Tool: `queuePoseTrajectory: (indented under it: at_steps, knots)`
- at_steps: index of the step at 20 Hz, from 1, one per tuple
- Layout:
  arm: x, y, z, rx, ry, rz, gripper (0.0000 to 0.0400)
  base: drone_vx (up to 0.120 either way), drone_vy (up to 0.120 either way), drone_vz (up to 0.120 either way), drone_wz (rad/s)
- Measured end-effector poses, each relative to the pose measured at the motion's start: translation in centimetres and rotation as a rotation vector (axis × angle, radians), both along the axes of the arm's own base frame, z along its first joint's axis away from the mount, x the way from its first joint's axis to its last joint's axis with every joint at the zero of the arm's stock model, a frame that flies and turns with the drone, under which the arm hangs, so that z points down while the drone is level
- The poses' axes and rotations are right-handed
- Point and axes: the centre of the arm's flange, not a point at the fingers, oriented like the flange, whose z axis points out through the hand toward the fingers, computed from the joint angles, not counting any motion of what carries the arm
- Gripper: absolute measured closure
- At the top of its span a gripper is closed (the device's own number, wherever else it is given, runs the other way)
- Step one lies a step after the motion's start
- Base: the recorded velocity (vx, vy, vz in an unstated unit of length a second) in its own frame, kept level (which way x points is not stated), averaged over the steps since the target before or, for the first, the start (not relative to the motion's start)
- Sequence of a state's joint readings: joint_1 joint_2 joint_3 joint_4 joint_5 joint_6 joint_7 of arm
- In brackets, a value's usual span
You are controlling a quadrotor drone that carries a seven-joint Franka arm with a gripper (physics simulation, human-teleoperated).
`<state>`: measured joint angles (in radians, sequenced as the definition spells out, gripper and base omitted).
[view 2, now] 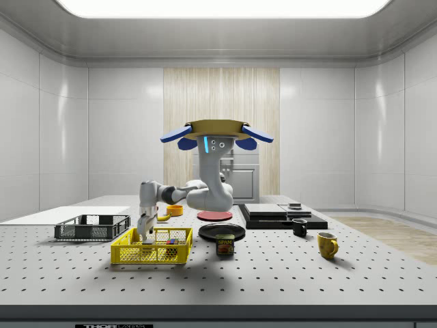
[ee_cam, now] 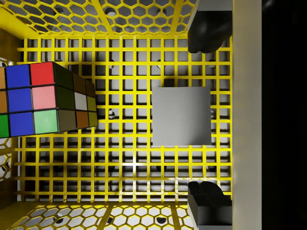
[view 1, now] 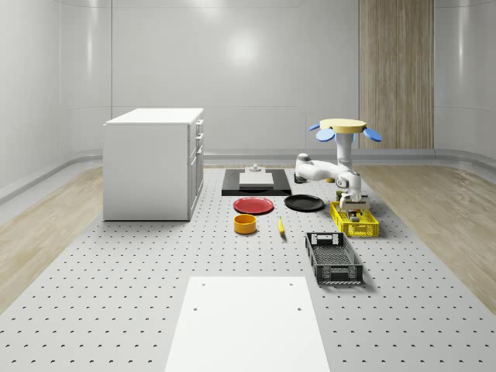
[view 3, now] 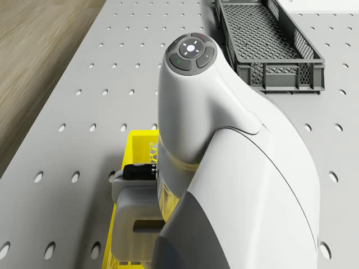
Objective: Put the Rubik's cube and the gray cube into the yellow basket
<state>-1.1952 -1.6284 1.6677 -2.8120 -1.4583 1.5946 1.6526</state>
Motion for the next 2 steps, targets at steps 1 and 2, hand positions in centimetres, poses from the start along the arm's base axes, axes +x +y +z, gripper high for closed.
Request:
queuePoseTrajectory:
  at_steps: [1,2]
  knots:
    - [0.00,0.00,-0.21,0.000,0.000,0.000,0.0003,0.000,0.000,0.000,0.000]
    - [0.00,0.00,-0.27,0.000,0.000,0.000,0.0003,0.000,0.000,0.000,0.000]
